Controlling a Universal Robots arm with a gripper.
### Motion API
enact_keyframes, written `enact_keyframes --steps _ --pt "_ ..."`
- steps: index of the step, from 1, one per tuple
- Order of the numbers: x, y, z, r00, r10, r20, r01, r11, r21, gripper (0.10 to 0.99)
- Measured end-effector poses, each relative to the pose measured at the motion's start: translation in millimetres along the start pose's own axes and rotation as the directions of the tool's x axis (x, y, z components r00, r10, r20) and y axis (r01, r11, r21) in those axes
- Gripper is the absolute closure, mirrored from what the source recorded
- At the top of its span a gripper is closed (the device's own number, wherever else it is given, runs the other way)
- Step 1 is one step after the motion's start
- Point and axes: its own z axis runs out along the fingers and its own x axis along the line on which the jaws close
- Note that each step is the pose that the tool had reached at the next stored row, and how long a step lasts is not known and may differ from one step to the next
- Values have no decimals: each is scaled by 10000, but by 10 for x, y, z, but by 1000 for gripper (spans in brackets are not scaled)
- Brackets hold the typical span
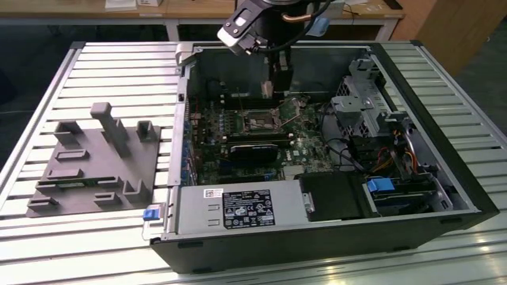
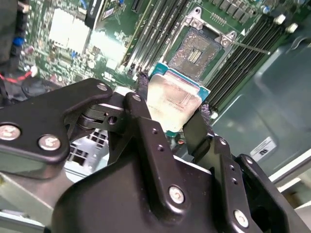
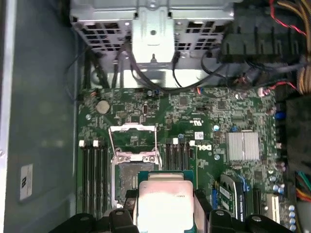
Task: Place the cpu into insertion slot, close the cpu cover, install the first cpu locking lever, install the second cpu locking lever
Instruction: 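Place the cpu into insertion slot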
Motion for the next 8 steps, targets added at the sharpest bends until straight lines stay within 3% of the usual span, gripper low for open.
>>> enact_keyframes --steps 2,8 --pt "2 -3 24 9996 277 22 -277 9996 -5 545" --pt "20 -28 129 9998 176 15 -176 9998 -3 545"
